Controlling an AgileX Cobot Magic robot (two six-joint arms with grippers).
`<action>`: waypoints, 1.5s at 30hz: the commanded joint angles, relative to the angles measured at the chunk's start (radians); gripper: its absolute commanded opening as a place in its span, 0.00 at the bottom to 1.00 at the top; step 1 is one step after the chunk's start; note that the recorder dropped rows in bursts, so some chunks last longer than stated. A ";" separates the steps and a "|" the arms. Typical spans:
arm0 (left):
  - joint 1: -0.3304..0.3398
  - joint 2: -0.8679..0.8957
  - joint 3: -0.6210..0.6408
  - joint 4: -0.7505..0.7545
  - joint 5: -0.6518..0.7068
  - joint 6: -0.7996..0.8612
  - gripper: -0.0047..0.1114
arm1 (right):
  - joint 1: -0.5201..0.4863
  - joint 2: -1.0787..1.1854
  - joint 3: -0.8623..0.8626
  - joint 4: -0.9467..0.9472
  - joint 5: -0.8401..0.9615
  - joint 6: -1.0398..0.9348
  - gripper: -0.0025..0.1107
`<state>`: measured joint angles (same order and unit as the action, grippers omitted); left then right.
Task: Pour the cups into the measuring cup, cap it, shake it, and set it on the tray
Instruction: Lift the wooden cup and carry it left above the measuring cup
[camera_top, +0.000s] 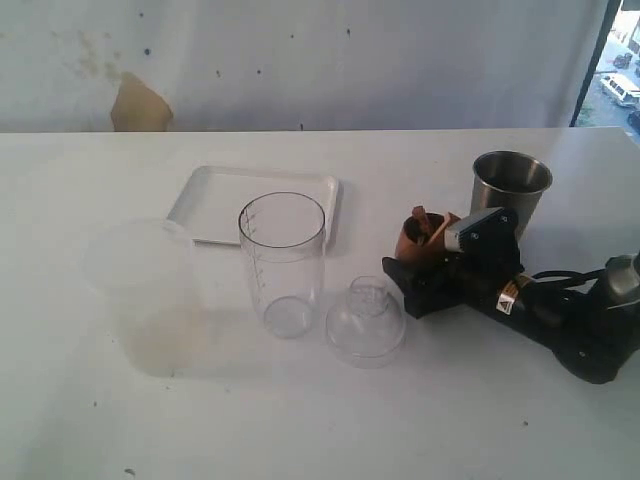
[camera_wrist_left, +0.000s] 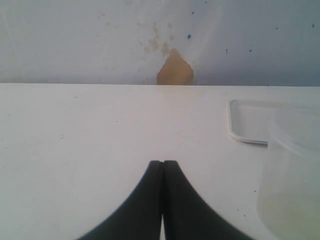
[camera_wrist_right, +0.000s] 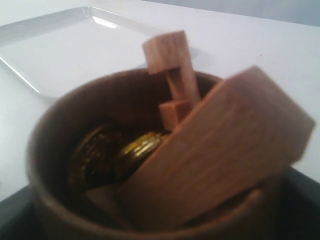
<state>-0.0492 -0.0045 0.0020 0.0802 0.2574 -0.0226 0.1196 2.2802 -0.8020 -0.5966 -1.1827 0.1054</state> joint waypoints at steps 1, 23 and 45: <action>0.002 0.004 -0.002 -0.012 -0.002 0.001 0.93 | 0.000 0.004 -0.005 0.021 -0.007 0.003 0.53; 0.002 0.004 -0.002 -0.012 -0.002 0.001 0.93 | 0.000 -0.194 0.045 -0.062 0.030 0.073 0.02; 0.002 0.004 -0.002 -0.012 -0.002 0.001 0.93 | 0.202 -0.433 -0.211 -0.070 0.479 0.344 0.02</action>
<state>-0.0492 -0.0045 0.0020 0.0802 0.2574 -0.0226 0.3203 1.8491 -0.9877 -0.6659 -0.7124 0.4165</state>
